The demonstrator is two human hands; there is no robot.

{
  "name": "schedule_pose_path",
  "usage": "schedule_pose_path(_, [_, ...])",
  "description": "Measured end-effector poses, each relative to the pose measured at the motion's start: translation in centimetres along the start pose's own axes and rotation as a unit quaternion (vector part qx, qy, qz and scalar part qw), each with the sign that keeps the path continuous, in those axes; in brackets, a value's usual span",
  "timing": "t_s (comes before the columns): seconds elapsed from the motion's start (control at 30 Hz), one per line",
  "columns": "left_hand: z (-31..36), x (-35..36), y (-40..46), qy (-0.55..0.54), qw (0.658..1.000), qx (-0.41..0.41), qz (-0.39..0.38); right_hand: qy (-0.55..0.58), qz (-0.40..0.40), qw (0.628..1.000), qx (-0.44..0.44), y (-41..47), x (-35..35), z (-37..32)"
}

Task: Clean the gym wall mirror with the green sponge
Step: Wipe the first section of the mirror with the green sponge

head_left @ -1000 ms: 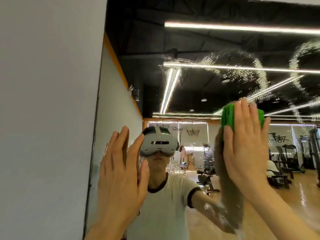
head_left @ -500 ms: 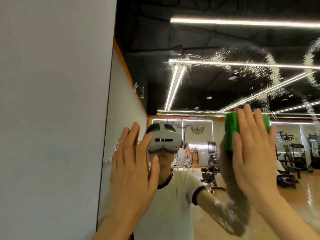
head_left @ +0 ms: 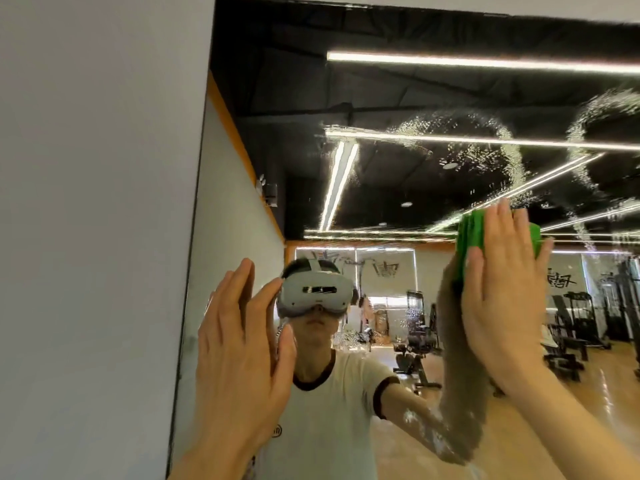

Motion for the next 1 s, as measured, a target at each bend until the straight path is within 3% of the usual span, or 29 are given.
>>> schedule_pose_path(0.07, [0.4, 0.2, 0.6, -0.007, 1.0, -0.006, 0.007, 0.006, 0.029, 0.999, -0.012, 0.2, 0.2, -4.0])
schedule_pose_path(0.17, [3.0, 1.2, 1.6, -0.008, 1.0, 0.02, 0.017, 0.029, 0.017, 0.978, -0.207, -0.4, 1.8, -14.0])
schedule_pose_path(0.27, [5.2, 2.4, 1.9, -0.013, 0.999, 0.036, 0.018, 0.011, 0.013, 0.952, -0.305, 0.1, 2.0, -14.5])
schedule_pose_path(0.33, [5.7, 3.1, 1.4, 0.013, 0.999, 0.05, 0.01, 0.008, -0.013, 0.966, -0.257, 1.4, 1.4, -9.3])
schedule_pose_path(0.43, [5.7, 3.8, 1.1, 0.048, 0.997, 0.063, -0.001, 0.013, -0.011, 0.998, -0.067, 3.3, -0.3, 1.3])
schedule_pose_path(0.5, [5.6, 3.9, 1.2, 0.062, 0.996, 0.06, -0.003, 0.013, 0.011, 1.0, 0.026, 3.6, -1.0, 3.6])
schedule_pose_path(0.57, [5.7, 3.9, 1.3, 0.068, 0.996, 0.064, 0.0, 0.022, 0.014, 0.999, 0.019, 3.6, -0.4, -0.5])
schedule_pose_path(0.7, [6.1, 3.5, 1.2, 0.043, 0.997, 0.065, 0.006, 0.007, 0.012, 0.971, -0.237, 2.3, 2.0, -15.0])
schedule_pose_path(0.77, [6.1, 3.4, 1.2, 0.042, 0.997, 0.061, 0.004, -0.033, 0.028, 0.953, -0.299, 2.7, 2.5, -16.5])
schedule_pose_path(0.87, [5.9, 3.6, 1.1, 0.052, 0.996, 0.068, -0.001, -0.01, 0.009, 0.969, -0.246, 5.0, 1.9, -10.2])
schedule_pose_path(1.0, [5.8, 3.9, 1.2, 0.089, 0.993, 0.071, 0.012, 0.002, 0.017, 1.0, -0.017, 7.1, 0.0, 1.0])
Point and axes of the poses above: each hand's wrist, its own y-axis towards the middle knuckle, its own x-axis out of the palm, z = x × y, the point moved 9 cm from there along y, towards the middle knuckle, and after that the axes turned 5 degrees about -y, right-handed, at the moved point
